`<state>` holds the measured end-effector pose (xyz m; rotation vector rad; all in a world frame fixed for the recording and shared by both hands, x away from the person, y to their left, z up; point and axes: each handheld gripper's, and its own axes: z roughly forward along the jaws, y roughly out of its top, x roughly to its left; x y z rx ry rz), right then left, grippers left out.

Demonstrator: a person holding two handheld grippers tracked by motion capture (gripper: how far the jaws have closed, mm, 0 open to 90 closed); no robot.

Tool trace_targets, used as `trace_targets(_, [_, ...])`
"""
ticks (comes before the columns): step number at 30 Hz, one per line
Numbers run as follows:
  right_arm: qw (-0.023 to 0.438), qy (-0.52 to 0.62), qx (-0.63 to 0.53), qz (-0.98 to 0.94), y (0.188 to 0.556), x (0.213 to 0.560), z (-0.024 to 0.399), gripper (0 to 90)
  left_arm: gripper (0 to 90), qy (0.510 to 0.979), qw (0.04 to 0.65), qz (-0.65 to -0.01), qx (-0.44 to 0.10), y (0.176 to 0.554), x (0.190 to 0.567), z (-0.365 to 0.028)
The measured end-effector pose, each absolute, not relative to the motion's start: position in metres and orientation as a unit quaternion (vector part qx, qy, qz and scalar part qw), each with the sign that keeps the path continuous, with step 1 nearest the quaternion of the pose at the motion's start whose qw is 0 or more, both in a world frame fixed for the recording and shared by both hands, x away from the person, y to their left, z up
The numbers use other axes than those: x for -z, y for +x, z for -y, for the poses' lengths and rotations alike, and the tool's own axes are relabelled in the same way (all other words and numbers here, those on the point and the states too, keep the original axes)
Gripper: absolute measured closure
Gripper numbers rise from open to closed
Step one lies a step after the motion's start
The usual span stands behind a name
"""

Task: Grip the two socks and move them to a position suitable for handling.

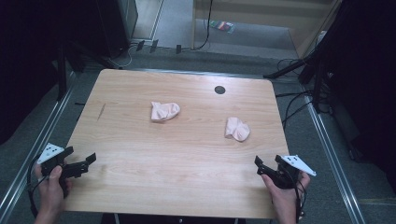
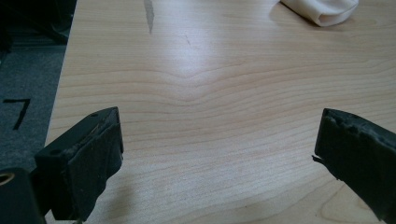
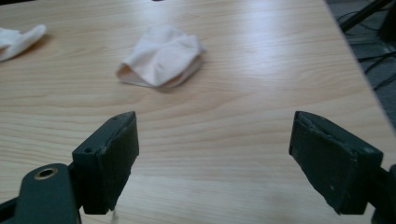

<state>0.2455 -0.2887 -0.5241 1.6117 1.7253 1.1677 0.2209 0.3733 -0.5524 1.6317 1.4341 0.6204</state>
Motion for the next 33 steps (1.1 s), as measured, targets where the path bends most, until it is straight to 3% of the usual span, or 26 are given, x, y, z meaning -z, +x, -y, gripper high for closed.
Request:
trace_targets(9, [0.253, 0.582, -0.416, -0.652, 0.284, 0.507, 0.250, 25.0, 1.4, 0.651, 0.426, -0.577, -0.249, 0.221, 0.552, -0.373])
trace_targets(15, [0.264, 0.596, -0.381, -0.656, 0.333, 0.508, 0.227, 28.4, 1.4, 0.650, 0.429, -0.577, -0.245, 0.221, 0.552, -0.375])
trace_targets(27, [0.230, 0.608, -0.348, -0.676, 0.383, 0.519, 0.208, 25.6, 1.4, 0.649, 0.432, -0.577, -0.243, 0.221, 0.553, -0.375])
trace_targets(33, [0.222, 0.600, -0.331, -0.694, 0.391, 0.533, 0.199, 23.1, 1.4, 0.650, 0.432, -0.576, -0.243, 0.221, 0.553, -0.375])
